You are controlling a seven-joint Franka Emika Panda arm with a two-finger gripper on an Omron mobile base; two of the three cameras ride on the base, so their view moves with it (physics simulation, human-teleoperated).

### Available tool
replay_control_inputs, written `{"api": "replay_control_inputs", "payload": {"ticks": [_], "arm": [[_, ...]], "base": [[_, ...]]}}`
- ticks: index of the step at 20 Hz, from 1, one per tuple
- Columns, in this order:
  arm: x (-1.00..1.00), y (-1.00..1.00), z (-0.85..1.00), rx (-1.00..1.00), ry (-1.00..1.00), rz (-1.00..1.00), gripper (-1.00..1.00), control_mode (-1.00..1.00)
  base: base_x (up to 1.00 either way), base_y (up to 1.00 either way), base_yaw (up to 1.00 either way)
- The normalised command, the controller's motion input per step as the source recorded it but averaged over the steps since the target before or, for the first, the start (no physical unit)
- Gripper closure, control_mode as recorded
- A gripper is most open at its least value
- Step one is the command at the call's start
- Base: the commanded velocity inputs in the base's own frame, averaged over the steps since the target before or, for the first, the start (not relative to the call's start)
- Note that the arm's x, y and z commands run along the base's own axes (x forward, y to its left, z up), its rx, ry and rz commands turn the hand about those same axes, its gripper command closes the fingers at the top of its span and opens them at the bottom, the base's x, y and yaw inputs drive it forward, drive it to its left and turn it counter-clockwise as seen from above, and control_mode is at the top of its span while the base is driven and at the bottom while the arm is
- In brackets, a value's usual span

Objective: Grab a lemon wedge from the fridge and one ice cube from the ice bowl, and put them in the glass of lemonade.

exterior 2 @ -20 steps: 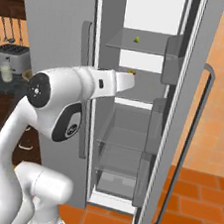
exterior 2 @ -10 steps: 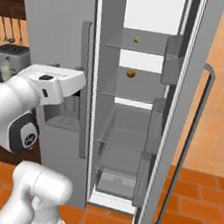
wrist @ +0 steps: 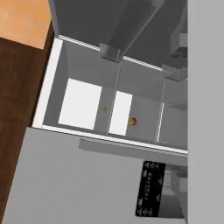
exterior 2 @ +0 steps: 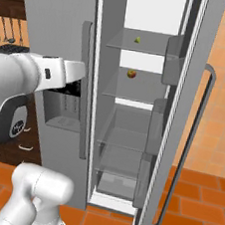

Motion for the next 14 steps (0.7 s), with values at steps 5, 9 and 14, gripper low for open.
{"api": "replay_control_inputs", "payload": {"ticks": [5, 9, 14], "arm": [[-0.75, 0.22, -0.21, 0.00, 0.56, 0.16, -1.00, -1.00], [-0.43, 0.65, -0.59, -0.02, 0.43, 0.02, -1.00, -1.00], [0.64, 0.94, -0.62, -0.17, -0.07, -0.24, -1.00, -1.00]], "base": [[0.00, 0.00, 0.00], [0.00, 0.00, 0.00], [0.00, 0.00, 0.00]]}}
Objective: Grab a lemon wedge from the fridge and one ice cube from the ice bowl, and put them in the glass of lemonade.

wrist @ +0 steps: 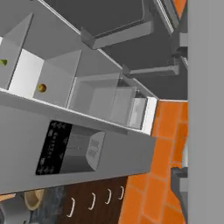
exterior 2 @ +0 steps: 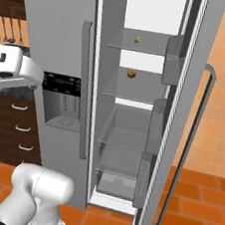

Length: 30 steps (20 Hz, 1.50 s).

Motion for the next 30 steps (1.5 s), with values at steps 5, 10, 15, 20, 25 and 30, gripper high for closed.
{"api": "replay_control_inputs", "payload": {"ticks": [5, 10, 15, 20, 25, 30], "arm": [[1.00, 0.49, -0.13, -0.08, -0.09, -0.40, -1.00, -1.00], [0.87, 0.11, -0.25, -0.05, 0.01, -0.24, -1.00, -1.00], [0.30, -0.04, -0.09, 0.00, 0.06, 0.07, -1.00, -1.00], [0.74, -0.07, -0.20, 0.00, 0.00, 0.12, -1.00, -1.00], [0.55, -0.08, -0.04, 0.03, 0.00, 0.12, -1.00, -1.00], [0.99, -0.27, -0.19, 0.13, 0.03, 0.00, -1.00, -1.00]], "base": [[0.00, 0.00, 0.00], [0.00, 0.00, 0.00], [0.00, 0.00, 0.00], [0.00, 0.00, 0.00], [0.00, 0.00, 0.00], [0.00, 0.00, 0.00]]}}
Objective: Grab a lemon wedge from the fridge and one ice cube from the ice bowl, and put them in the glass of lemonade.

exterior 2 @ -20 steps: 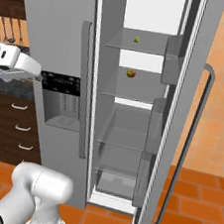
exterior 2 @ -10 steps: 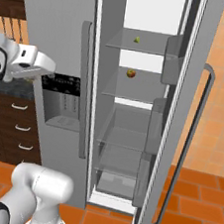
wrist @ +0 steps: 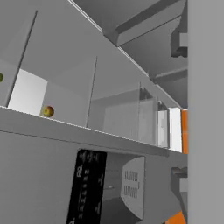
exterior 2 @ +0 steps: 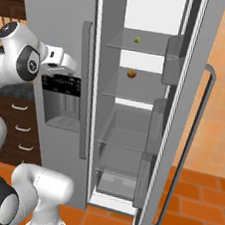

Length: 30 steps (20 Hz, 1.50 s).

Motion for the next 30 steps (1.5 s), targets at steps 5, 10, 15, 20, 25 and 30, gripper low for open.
{"api": "replay_control_inputs", "payload": {"ticks": [5, 10, 15, 20, 25, 30], "arm": [[0.92, -0.10, -0.17, 0.18, 0.00, 0.00, -1.00, -1.00], [0.70, 0.00, -0.20, 0.13, 0.00, 0.00, -1.00, -1.00], [0.41, 0.00, -0.37, 0.08, 0.00, 0.00, -1.00, -1.00], [0.41, 0.00, -0.40, 0.07, 0.00, 0.00, -1.00, -1.00], [0.40, 0.05, -0.08, 0.01, 0.00, 0.00, -1.00, -1.00], [0.35, 0.24, 0.00, 0.00, 0.00, -0.01, -1.00, -1.00]], "base": [[0.00, 0.00, 0.00], [0.00, 0.00, 0.00], [0.00, 0.00, 0.00], [0.00, 0.00, 0.00], [0.00, 0.00, 0.00], [0.00, 0.00, 0.00]]}}
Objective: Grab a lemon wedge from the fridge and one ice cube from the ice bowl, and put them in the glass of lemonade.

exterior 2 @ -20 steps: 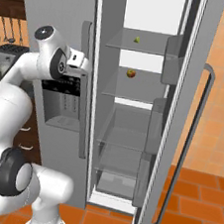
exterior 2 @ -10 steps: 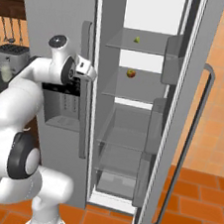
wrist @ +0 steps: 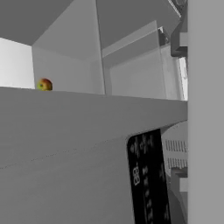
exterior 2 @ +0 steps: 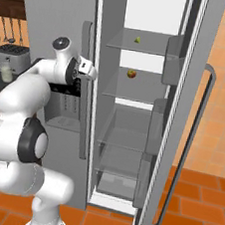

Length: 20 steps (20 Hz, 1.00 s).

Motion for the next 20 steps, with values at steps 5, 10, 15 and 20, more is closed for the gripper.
{"api": "replay_control_inputs", "payload": {"ticks": [5, 10, 15, 20], "arm": [[0.28, 0.09, -0.01, 0.00, 0.00, -0.01, -1.00, -1.00], [0.45, -0.08, -0.16, 0.00, 0.00, 0.00, -1.00, -1.00], [0.36, -0.09, -0.18, 0.00, 0.00, 0.00, -1.00, -1.00], [0.31, 0.00, -0.29, 0.00, -0.01, 0.00, -1.00, -1.00]], "base": [[0.00, 0.00, 0.00], [0.00, 0.00, 0.00], [0.00, 0.00, 0.00], [0.00, 0.00, 0.00]]}}
